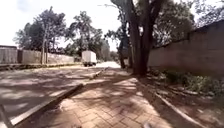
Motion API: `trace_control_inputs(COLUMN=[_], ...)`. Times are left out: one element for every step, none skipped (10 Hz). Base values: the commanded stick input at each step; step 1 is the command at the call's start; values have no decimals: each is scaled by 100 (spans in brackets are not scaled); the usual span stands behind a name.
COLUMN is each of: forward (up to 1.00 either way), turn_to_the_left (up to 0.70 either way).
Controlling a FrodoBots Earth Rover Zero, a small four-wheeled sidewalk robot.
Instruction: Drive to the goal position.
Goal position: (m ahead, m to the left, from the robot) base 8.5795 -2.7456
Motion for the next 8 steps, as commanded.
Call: trace_control_inputs(forward=[50,50,50,50,50,50,50,50], turn_to_the_left=[0,0,0,0,0,0,0,0])
